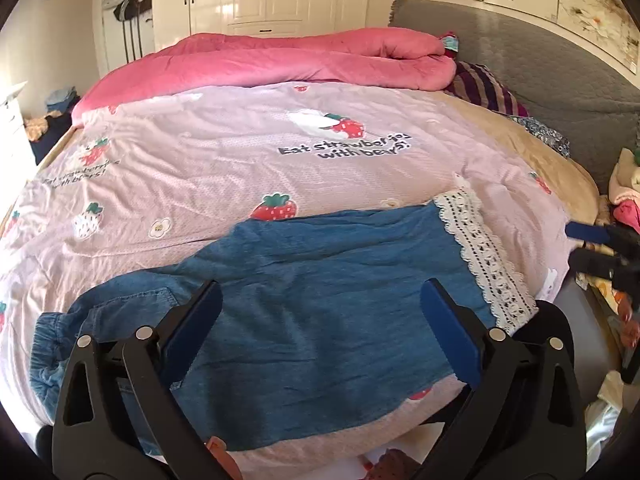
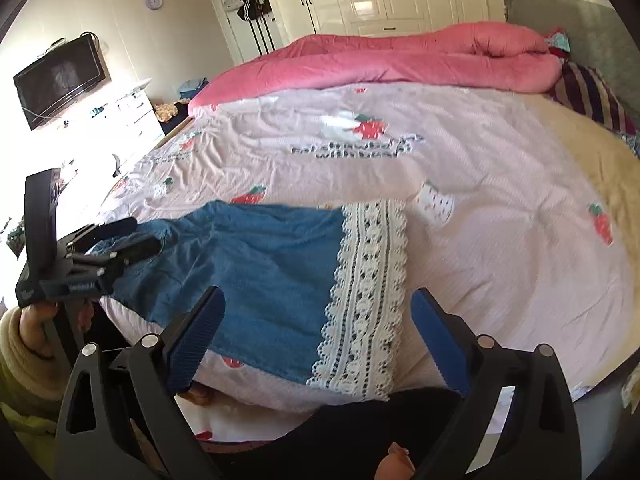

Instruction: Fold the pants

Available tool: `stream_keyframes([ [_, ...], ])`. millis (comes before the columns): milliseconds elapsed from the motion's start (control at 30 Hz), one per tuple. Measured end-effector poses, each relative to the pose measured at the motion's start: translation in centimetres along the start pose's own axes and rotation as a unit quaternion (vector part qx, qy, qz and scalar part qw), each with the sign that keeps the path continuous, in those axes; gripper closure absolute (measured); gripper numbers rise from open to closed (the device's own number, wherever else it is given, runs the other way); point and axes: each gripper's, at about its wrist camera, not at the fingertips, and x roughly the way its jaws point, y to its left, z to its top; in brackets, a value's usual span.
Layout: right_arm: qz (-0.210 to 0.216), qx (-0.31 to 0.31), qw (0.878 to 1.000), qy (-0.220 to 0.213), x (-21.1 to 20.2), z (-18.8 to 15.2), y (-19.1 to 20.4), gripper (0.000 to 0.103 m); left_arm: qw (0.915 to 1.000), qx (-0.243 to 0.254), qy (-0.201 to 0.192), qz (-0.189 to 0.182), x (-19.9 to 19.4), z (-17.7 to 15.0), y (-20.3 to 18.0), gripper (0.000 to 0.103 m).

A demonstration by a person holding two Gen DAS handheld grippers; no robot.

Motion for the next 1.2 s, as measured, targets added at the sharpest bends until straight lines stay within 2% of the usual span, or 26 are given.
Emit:
stream_keyframes([
  [267,-0.007,-0.002,1.000,-0.001,0.1,1.8,-1.0,0.008,0.9998,0.015,-0.001,-0.010,-0.5,-0.3,-1.8,0.010],
  [567,0.000,0.006,1.000,0.009,1.4,3.2,-2.9,0.008,0.9980,0.041,0.021,-0.043,0.8,-1.4,-5.1,0.010],
  [867,0.033,0.010,0.998,0.043,5.4,3.9,-3.9,0.008,0.9942,0.076,0.041,-0.063,2.8,-3.3,-8.7,0.010],
  [1200,0.048,0.021,0.995,0.082,10.7,4.3,-5.4,0.008,0.9869,0.132,0.051,-0.077,4.5,-5.3,-12.6,0.010],
])
